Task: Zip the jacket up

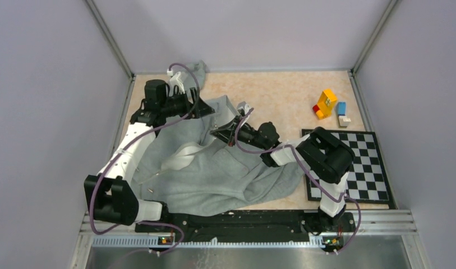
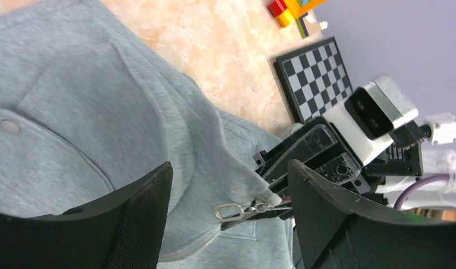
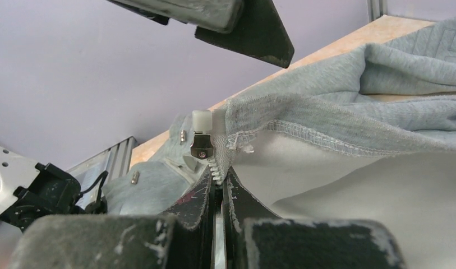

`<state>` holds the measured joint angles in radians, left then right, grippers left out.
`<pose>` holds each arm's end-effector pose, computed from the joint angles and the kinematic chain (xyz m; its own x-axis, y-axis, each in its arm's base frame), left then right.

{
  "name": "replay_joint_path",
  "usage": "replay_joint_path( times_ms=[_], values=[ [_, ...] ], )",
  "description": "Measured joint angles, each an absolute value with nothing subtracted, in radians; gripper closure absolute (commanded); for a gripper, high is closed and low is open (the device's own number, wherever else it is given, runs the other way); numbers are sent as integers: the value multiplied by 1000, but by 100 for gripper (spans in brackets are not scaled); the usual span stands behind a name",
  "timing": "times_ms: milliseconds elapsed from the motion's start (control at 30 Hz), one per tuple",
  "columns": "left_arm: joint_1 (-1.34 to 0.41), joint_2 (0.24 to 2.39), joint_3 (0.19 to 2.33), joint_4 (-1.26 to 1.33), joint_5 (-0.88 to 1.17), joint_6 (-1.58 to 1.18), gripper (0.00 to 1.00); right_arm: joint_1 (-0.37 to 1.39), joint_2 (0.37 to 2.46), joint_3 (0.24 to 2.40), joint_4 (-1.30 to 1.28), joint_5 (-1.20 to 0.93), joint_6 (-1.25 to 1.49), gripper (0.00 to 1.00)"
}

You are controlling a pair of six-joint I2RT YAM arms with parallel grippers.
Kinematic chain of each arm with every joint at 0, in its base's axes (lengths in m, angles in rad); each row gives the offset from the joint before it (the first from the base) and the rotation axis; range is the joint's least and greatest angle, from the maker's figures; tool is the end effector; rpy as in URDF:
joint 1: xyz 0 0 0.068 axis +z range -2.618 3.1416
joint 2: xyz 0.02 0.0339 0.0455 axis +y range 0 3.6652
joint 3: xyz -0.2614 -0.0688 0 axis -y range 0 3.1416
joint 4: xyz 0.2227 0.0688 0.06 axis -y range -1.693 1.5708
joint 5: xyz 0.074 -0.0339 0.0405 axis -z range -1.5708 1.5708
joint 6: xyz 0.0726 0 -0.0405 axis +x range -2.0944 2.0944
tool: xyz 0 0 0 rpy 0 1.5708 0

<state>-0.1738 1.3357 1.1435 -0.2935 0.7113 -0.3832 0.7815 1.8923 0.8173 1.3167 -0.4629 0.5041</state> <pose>0.2905 -0.0991 0.3238 -0.6880 -0.1668 -0.7063 0.4770 0.6296 -0.6133 0.2584 0.3021 0.2274 -0.3043 0.3069 -0.9018 -0.9034 0.2073 0.3754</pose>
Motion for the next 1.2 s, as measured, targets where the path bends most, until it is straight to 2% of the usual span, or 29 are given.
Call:
replay_joint_path(
  times_ms=[100, 200, 267, 367, 433, 700, 767, 933, 1200],
  values=[
    [-125, 1358, 1128, -268, 730, -414, 14, 776, 1897, 817, 1321, -472, 509, 100],
    [-86, 1416, 1115, -225, 813, -446, 14, 775, 1899, 817, 1324, -475, 509, 100],
    [-77, 1468, 1115, -203, 874, -461, 17, 774, 1901, 818, 1324, -478, 509, 100],
    [-81, 1506, 1096, -195, 917, -478, 25, 773, 1902, 818, 1323, -481, 507, 100],
    [-84, 1505, 1082, -202, 930, -492, 26, 773, 1903, 818, 1320, -484, 503, 100],
    [-88, 1377, 1010, -202, 903, -521, 38, 773, 1903, 818, 1315, -495, 482, 100],
    [-89, 1356, 1000, -199, 914, -525, 37, 771, 1904, 818, 1316, -500, 482, 100],
    [-94, 1369, 974, -130, 986, -563, 24, 763, 1912, 819, 1317, -516, 483, 100],
    [-137, 1427, 990, -132, 1003, -570, 34, 762, 1913, 819, 1316, -540, 483, 100]
  ],
)
